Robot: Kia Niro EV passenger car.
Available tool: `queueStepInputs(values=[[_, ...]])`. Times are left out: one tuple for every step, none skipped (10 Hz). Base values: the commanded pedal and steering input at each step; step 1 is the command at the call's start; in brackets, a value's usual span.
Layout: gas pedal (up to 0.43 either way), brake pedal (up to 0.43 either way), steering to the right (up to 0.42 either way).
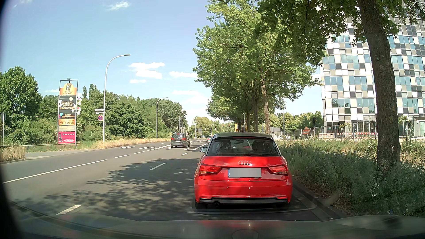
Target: Follow the waypoints while adhering to traffic rules and regulations
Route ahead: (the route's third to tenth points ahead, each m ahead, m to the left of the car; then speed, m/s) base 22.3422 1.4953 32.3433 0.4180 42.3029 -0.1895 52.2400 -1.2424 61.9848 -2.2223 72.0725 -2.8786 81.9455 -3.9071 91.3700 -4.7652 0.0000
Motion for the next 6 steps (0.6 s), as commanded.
queueStepInputs(values=[[0.0, 0.226, 0.0], [0.0, 0.226, 0.0], [0.0, 0.226, 0.0], [0.0, 0.22, 0.0], [0.0, 0.207, 0.0], [0.0, 0.195, 0.0]])
